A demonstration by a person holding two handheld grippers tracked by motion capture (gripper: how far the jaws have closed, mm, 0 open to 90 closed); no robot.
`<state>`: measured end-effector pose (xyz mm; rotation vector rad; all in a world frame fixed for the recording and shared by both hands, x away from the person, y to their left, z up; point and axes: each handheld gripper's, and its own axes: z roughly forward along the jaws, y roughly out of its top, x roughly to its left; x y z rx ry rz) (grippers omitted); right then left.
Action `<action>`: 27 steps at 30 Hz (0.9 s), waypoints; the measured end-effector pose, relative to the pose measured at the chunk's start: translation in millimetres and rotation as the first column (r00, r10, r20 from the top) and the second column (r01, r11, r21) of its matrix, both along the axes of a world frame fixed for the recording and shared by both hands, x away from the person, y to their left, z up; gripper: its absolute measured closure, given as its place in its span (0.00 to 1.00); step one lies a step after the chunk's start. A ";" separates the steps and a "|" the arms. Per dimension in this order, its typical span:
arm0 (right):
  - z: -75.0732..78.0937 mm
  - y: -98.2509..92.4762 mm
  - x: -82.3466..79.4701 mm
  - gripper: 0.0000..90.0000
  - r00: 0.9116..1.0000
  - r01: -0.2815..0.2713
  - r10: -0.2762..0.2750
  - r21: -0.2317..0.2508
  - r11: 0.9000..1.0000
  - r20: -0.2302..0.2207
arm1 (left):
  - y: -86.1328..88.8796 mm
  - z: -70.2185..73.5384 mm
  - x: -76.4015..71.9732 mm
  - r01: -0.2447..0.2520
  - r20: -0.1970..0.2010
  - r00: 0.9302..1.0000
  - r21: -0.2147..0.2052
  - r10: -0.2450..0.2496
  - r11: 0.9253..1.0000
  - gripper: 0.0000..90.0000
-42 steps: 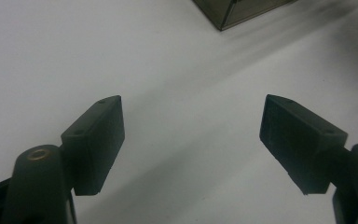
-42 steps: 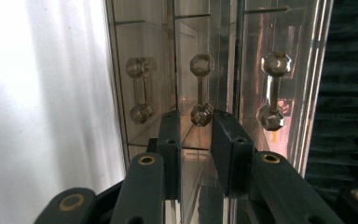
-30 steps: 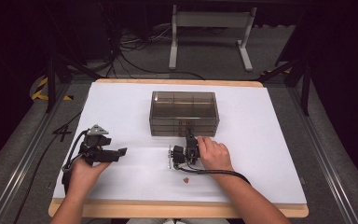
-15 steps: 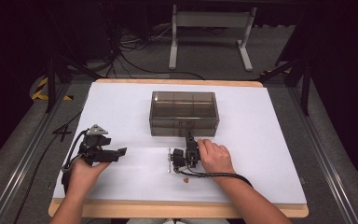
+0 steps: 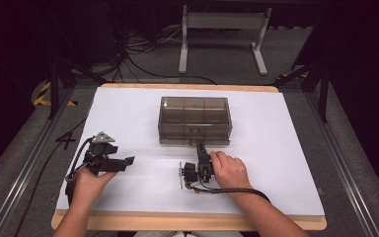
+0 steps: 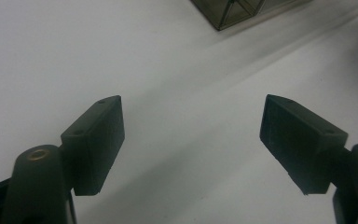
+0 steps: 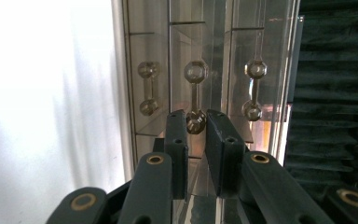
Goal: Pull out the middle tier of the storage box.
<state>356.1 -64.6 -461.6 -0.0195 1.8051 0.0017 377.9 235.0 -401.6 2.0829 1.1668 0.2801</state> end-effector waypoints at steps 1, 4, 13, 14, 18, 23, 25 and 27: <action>-1.0 -0.2 -0.4 0.88 1.000 -0.001 0.001 -0.003 1.000 -0.001 | 0.0 0.0 0.1 0.000 -0.001 1.000 0.002 0.000 1.000 0.25; -2.2 0.0 -0.7 0.88 1.000 0.002 -0.002 0.001 1.000 0.000 | -0.3 -0.1 0.1 0.003 -0.004 1.000 -0.002 -0.003 1.000 0.25; 0.0 -1.2 -1.2 0.82 1.000 -0.004 0.004 0.015 1.000 0.000 | 0.0 -0.1 0.0 0.004 -0.005 1.000 0.000 -0.004 1.000 0.25; 0.4 -1.6 -1.5 0.82 1.000 -0.005 0.005 0.015 1.000 -0.001 | 0.0 0.1 0.0 0.004 -0.005 1.000 0.002 -0.004 1.000 0.25; 0.7 -3.5 -3.6 0.80 1.000 -0.014 0.014 0.018 1.000 0.002 | 0.2 -0.1 0.1 0.001 -0.003 1.000 0.000 -0.001 1.000 0.25; 4.8 -8.1 -8.3 0.80 1.000 -0.028 0.028 0.039 0.999 -0.004 | -0.3 -0.5 0.2 0.003 -0.008 1.000 0.000 -0.003 1.000 0.25; 8.2 -10.5 -8.9 0.80 0.999 -0.041 0.042 0.047 0.998 -0.009 | -0.3 -0.5 0.4 0.005 -0.007 1.000 0.001 -0.005 1.000 0.25; 10.2 -13.0 -10.6 0.80 0.999 -0.043 0.044 0.066 0.997 -0.021 | -0.4 -0.6 0.3 0.003 -0.008 1.000 -0.001 -0.003 1.000 0.25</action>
